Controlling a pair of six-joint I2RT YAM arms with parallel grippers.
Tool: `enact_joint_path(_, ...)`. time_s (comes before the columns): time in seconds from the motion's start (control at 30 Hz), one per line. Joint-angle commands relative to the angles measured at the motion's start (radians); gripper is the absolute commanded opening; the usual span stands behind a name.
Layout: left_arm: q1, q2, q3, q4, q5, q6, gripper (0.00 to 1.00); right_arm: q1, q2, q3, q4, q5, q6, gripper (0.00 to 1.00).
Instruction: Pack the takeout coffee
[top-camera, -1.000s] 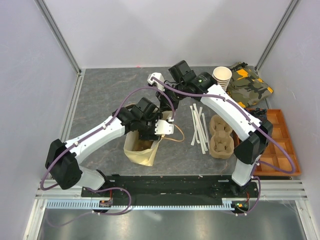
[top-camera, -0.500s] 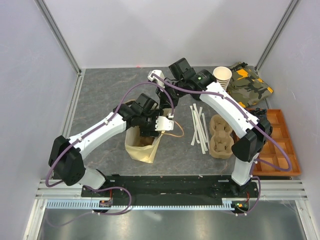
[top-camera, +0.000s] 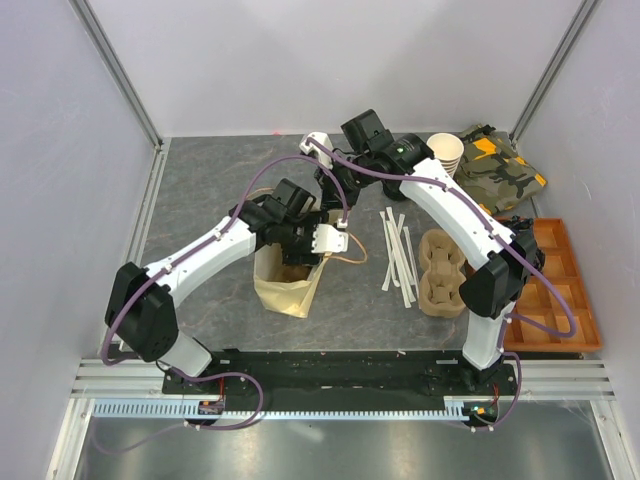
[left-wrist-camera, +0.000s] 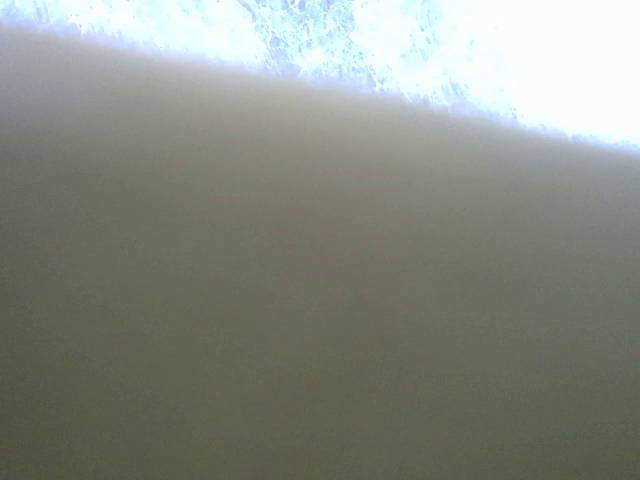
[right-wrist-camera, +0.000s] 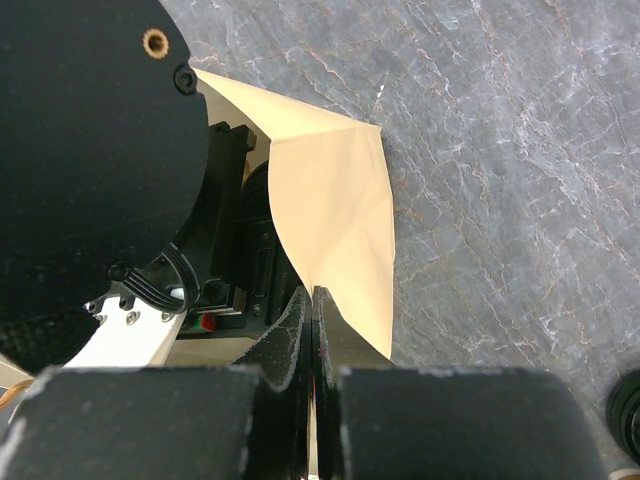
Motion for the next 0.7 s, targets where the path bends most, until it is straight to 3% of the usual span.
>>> enact_joint_path(0.0,0.045,0.135,-0.081,-0.081,-0.091,0.041,0.21,0.008,0.018,0.022,-0.079,-0.055,0.020,0.00)
enact_joint_path(0.27,0.042,0.097,-0.004,-0.120,-0.083,0.011,0.45,0.007,0.009,0.017,-0.082,-0.058,-0.001,0.00)
enact_joint_path(0.67,-0.004,0.032,0.054,-0.121,-0.120,-0.043,0.71,0.007,0.001,0.007,-0.082,-0.067,-0.021,0.00)
